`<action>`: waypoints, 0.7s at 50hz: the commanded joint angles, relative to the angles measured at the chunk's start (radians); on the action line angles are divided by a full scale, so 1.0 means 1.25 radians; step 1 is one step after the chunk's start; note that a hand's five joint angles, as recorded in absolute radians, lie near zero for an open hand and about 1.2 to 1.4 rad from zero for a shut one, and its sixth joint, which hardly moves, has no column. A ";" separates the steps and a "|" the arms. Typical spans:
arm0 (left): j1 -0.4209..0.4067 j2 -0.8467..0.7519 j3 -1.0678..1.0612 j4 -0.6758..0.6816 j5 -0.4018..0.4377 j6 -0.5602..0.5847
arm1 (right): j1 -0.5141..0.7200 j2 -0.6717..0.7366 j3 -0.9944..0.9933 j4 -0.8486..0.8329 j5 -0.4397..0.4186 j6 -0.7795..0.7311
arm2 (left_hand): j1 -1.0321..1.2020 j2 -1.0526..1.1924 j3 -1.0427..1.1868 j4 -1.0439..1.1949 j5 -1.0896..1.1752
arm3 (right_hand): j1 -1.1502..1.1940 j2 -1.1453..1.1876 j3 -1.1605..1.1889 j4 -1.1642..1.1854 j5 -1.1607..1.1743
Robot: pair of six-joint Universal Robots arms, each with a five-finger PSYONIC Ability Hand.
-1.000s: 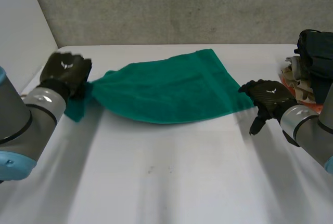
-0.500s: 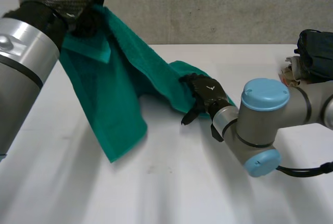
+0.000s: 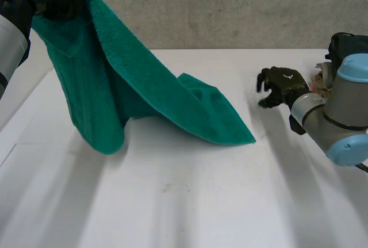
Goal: Fold the laundry.
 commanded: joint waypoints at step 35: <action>-0.033 -0.004 0.036 0.001 0.000 -0.030 | 0.318 0.147 -0.008 -0.120 0.261 0.392 | 0.204 0.157 0.161 0.155 0.196 | -0.557 -0.712 -0.715 -0.717 -0.703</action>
